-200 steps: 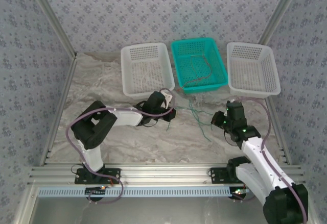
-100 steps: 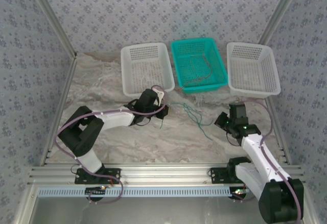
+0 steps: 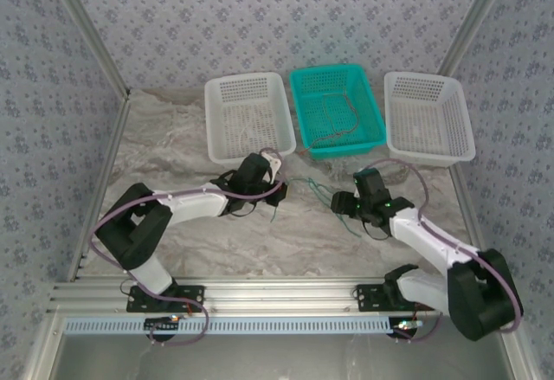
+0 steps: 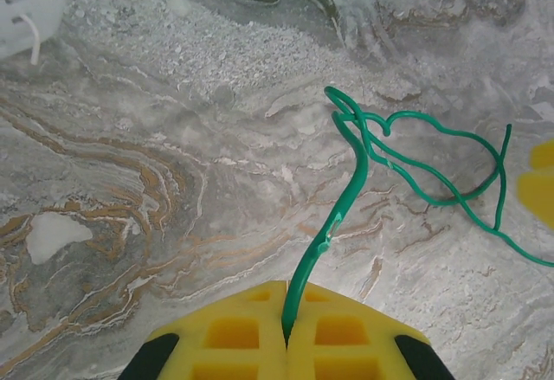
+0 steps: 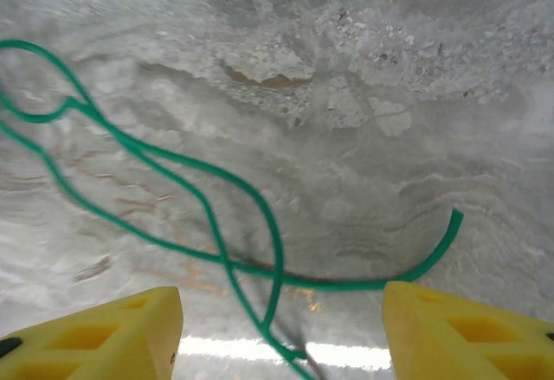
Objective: Untangle the cables
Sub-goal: Untie the cable from multiple cables.
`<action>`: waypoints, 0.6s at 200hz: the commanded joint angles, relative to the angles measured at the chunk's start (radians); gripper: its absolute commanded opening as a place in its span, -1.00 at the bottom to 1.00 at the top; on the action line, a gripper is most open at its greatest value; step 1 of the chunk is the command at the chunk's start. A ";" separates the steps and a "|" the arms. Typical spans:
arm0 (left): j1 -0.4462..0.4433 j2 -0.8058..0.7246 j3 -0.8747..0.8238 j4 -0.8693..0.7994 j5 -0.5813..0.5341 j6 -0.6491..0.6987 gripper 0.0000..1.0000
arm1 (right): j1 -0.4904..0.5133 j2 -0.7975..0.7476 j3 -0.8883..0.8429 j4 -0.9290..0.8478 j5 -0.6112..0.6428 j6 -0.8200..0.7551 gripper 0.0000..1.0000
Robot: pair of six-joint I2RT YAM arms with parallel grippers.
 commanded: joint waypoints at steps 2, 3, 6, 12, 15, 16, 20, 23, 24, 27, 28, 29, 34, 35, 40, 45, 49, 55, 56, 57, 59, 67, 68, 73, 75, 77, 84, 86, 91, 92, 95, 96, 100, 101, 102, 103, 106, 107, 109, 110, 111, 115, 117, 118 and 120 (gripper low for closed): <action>-0.005 -0.044 0.020 -0.023 -0.016 0.019 -1.00 | 0.036 0.088 0.045 0.036 0.076 -0.006 0.13; -0.005 -0.044 0.019 -0.024 -0.017 0.019 -1.00 | 0.036 0.091 0.045 0.038 0.075 -0.005 0.13; -0.005 -0.048 0.019 -0.025 -0.018 0.019 -1.00 | 0.041 0.102 0.045 0.046 0.073 -0.006 0.10; -0.005 -0.056 0.016 -0.027 -0.022 0.019 -1.00 | 0.047 0.122 0.047 0.062 0.070 -0.008 0.03; -0.005 -0.060 0.015 -0.028 -0.024 0.019 -1.00 | 0.050 0.129 0.048 0.066 0.072 -0.010 -0.03; -0.006 -0.061 0.014 -0.028 -0.024 0.019 -1.00 | 0.049 0.132 0.048 0.066 0.074 -0.010 -0.05; -0.005 -0.065 0.013 -0.030 -0.028 0.019 -1.00 | 0.052 0.145 0.051 0.068 0.081 -0.009 -0.15; -0.006 -0.069 0.010 -0.030 -0.031 0.020 -1.00 | 0.054 0.156 0.053 0.065 0.091 -0.008 -0.24; -0.006 -0.071 0.009 -0.031 -0.033 0.020 -1.00 | 0.054 0.156 0.053 0.065 0.091 -0.008 -0.24; -0.006 -0.074 0.009 -0.033 -0.038 0.020 -1.00 | 0.056 0.162 0.056 0.063 0.099 -0.006 -0.34; -0.005 -0.075 0.008 -0.035 -0.040 0.020 -1.00 | 0.056 0.164 0.056 0.061 0.102 -0.005 -0.37; -0.005 -0.077 0.008 -0.035 -0.041 0.020 -1.00 | 0.055 0.167 0.057 0.059 0.108 -0.003 -0.43; -0.006 -0.084 0.005 -0.041 -0.049 0.021 -1.00 | 0.054 0.172 0.059 0.051 0.122 0.001 -0.55; -0.006 -0.085 0.005 -0.043 -0.051 0.021 -1.00 | 0.054 0.172 0.060 0.048 0.127 0.002 -0.58; -0.004 -0.094 0.004 -0.052 -0.061 0.022 -1.00 | 0.052 0.174 0.062 0.036 0.151 0.012 -0.70; -0.003 -0.105 0.003 -0.065 -0.073 0.023 -1.00 | 0.052 0.172 0.064 0.024 0.176 0.027 -0.80; -0.004 -0.112 0.003 -0.077 -0.083 0.025 -1.00 | 0.050 0.170 0.063 0.014 0.193 0.033 -0.84; -0.002 -0.125 0.003 -0.094 -0.097 0.031 -1.00 | 0.044 0.164 0.059 0.000 0.217 0.045 -0.90; -0.002 -0.128 0.002 -0.097 -0.099 0.032 -1.00 | 0.043 0.162 0.058 -0.002 0.222 0.046 -0.90; -0.002 -0.131 0.003 -0.100 -0.102 0.033 -1.00 | 0.040 0.160 0.058 -0.005 0.228 0.048 -0.91; -0.001 -0.135 0.002 -0.106 -0.107 0.035 -1.00 | 0.038 0.158 0.057 -0.007 0.230 0.048 -0.92; 0.003 -0.159 -0.003 -0.128 -0.122 0.044 -1.00 | 0.027 0.145 0.050 -0.018 0.247 0.055 -0.96; 0.003 -0.161 -0.004 -0.130 -0.123 0.045 -1.00 | 0.025 0.142 0.049 -0.018 0.249 0.055 -0.96; 0.008 -0.174 -0.008 -0.142 -0.131 0.051 -1.00 | 0.017 0.134 0.042 -0.022 0.254 0.058 -0.97; 0.009 -0.181 -0.010 -0.146 -0.134 0.053 -1.00 | 0.014 0.130 0.040 -0.023 0.257 0.059 -0.98; 0.011 -0.186 -0.012 -0.149 -0.137 0.054 -1.00 | 0.010 0.126 0.036 -0.025 0.259 0.061 -0.98; 0.021 -0.205 -0.018 -0.166 -0.145 0.060 -1.00 | -0.004 0.112 0.027 -0.024 0.262 0.061 -1.00; 0.025 -0.210 -0.019 -0.171 -0.146 0.062 -1.00 | -0.008 0.108 0.022 -0.024 0.261 0.061 -1.00; 0.035 -0.221 -0.024 -0.187 -0.153 0.065 -1.00 | -0.018 0.097 0.014 -0.020 0.262 0.065 -1.00; 0.037 -0.223 -0.026 -0.190 -0.155 0.065 -1.00 | -0.021 0.094 0.013 -0.018 0.261 0.066 -1.00; 0.042 -0.229 -0.027 -0.201 -0.159 0.067 -1.00 | -0.029 0.087 0.005 -0.009 0.256 0.067 -1.00; 0.046 -0.230 -0.027 -0.205 -0.161 0.067 -1.00 | -0.032 0.085 0.002 -0.007 0.254 0.067 -1.00; 0.054 -0.239 -0.030 -0.221 -0.167 0.068 -1.00 | -0.041 0.078 -0.007 0.005 0.245 0.063 -1.00; 0.056 -0.239 -0.030 -0.225 -0.170 0.068 -1.00 | -0.043 0.074 -0.009 0.010 0.244 0.063 -1.00; 0.059 -0.241 -0.030 -0.229 -0.171 0.068 -1.00 | -0.045 0.072 -0.011 0.012 0.244 0.063 -1.00; 0.061 -0.244 -0.031 -0.233 -0.174 0.069 -1.00 | -0.047 0.069 -0.014 0.015 0.244 0.065 -1.00; 0.066 -0.249 -0.033 -0.246 -0.182 0.072 -1.00 | -0.050 0.062 -0.019 0.019 0.243 0.069 -1.00; 0.068 -0.251 -0.033 -0.250 -0.186 0.073 -1.00 | -0.051 0.061 -0.021 0.021 0.244 0.071 -1.00; 0.071 -0.255 -0.034 -0.259 -0.189 0.074 -1.00 | -0.055 0.054 -0.024 0.021 0.248 0.073 -1.00; 0.072 -0.257 -0.035 -0.262 -0.194 0.075 -1.00 | -0.057 0.053 -0.025 0.021 0.250 0.075 -1.00; 0.074 -0.259 -0.035 -0.267 -0.196 0.076 -1.00 | -0.057 0.051 -0.027 0.022 0.252 0.075 -1.00; 0.081 -0.269 -0.036 -0.282 -0.206 0.081 -1.00 | -0.061 0.042 -0.032 0.024 0.257 0.077 -1.00; 0.084 -0.273 -0.038 -0.288 -0.211 0.084 -1.00 | -0.063 0.038 -0.034 0.025 0.259 0.078 -1.00; 0.084 -0.277 -0.038 -0.291 -0.213 0.085 -1.00 | -0.064 0.035 -0.035 0.026 0.261 0.078 -1.00; 0.088 -0.282 -0.040 -0.297 -0.218 0.087 -1.00 | -0.065 0.032 -0.038 0.027 0.262 0.077 -1.00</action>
